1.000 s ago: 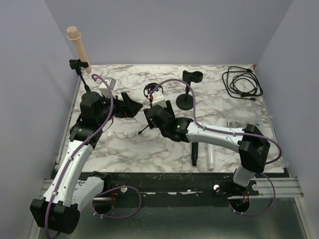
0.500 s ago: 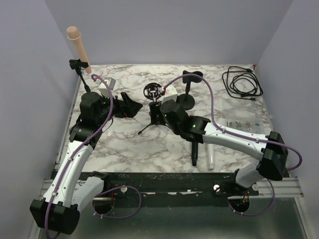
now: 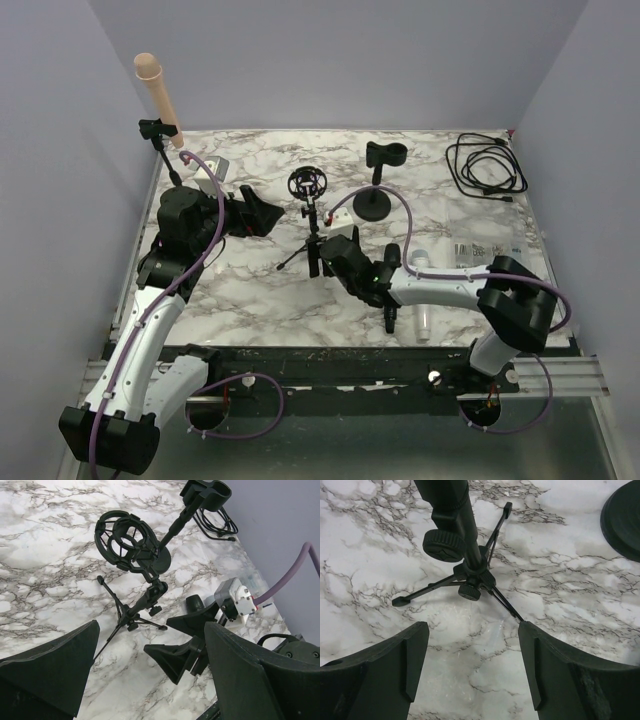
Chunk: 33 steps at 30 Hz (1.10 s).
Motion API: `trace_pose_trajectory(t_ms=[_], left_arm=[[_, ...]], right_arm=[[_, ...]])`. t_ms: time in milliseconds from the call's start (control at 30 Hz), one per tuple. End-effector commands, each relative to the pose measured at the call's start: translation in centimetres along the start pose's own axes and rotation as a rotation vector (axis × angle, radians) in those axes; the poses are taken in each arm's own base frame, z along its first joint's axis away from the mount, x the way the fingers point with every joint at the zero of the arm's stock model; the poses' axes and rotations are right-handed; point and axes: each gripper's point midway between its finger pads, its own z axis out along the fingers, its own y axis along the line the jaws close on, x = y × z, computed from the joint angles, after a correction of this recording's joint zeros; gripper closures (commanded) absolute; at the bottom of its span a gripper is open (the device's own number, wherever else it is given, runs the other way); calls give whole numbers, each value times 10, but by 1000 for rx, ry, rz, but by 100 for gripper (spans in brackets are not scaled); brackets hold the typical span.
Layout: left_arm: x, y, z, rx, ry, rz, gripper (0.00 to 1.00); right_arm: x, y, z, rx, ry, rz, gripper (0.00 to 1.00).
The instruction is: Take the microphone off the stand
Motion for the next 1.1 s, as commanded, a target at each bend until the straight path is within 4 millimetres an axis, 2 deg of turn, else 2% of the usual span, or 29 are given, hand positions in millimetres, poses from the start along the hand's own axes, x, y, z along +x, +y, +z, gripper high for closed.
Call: trace_pose_trajectory(t_ms=[0,100,267,367,467,667,800,867,1067], left_arm=[[-5,3,-1,-14,-31,20,12],[-6,4,-2,-18,-32,20,12],[-7,5,-4,-28,-45,26,12],[-8,4,-5,-27,-48,29,12],[-8,4,-5,-27,-47,28,12],[-8,3,-5,-23,-49,27,12],[-7,3,-4,-20,-46,25,12],[-7,3,-4,-18,-42,22,12],[-7,3,-3,-21,-42,23,12]], right_arm=[[-21,18,17,-42,-134,100,21],[-16,21,31,-28,-145,119,21],[-6,7,54,103,-186,149,21],[-6,1,63,138,-231,125,27],[0,-10,76,163,-232,84,33],[3,-40,106,221,-199,50,33],[3,-53,126,240,-176,41,33],[3,-57,136,253,-160,54,33],[3,-50,157,273,-134,80,37]])
